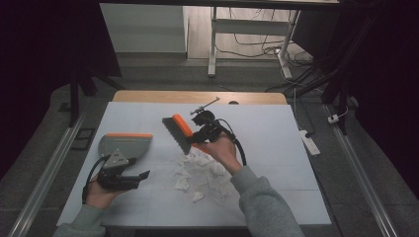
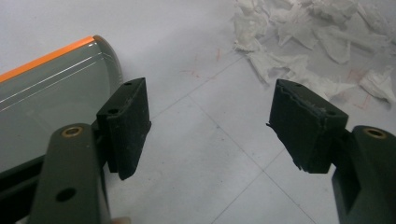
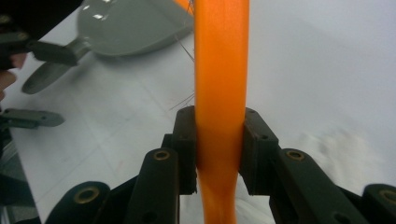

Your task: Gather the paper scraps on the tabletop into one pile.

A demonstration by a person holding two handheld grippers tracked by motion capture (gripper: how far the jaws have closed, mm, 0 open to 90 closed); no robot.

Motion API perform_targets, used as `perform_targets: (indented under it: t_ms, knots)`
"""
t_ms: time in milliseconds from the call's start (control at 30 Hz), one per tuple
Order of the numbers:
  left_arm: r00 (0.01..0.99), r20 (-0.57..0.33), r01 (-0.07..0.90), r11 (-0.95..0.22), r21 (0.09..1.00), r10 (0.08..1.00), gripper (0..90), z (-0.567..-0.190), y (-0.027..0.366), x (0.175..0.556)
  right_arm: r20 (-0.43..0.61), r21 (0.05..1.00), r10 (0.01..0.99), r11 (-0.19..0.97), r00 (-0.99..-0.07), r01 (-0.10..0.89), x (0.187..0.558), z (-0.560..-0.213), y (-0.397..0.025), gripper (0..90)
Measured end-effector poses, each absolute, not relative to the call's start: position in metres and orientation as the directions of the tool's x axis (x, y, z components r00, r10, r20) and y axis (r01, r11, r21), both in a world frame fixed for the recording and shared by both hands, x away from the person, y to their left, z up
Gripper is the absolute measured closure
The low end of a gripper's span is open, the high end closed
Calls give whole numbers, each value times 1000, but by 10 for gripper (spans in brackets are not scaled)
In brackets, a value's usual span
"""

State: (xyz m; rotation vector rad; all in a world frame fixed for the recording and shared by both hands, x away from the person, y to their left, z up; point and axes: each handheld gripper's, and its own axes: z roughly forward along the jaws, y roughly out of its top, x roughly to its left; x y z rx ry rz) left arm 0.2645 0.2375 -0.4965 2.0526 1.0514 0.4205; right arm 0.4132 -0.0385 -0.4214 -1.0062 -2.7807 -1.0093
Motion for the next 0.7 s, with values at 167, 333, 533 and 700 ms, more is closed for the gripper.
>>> perform_targets:
  t_ms: [167,333,533,700]
  knots:
    - [609,-51,538,-365,760,791,298,-497,236,264,254,541,531,614,-808,574,404,-448,-10,705]
    - [606,-54,539,-359,762,794,299,-497,239,264,218,486,557,650,-801,584,405,-470,-6,706]
    - [608,-52,541,-366,757,792,298,-498,236,265,201,497,621,603,-758,625,410,-465,-51,706]
    - [609,-50,541,-368,756,792,298,-497,235,265,217,575,577,576,-787,581,397,-439,-65,706]
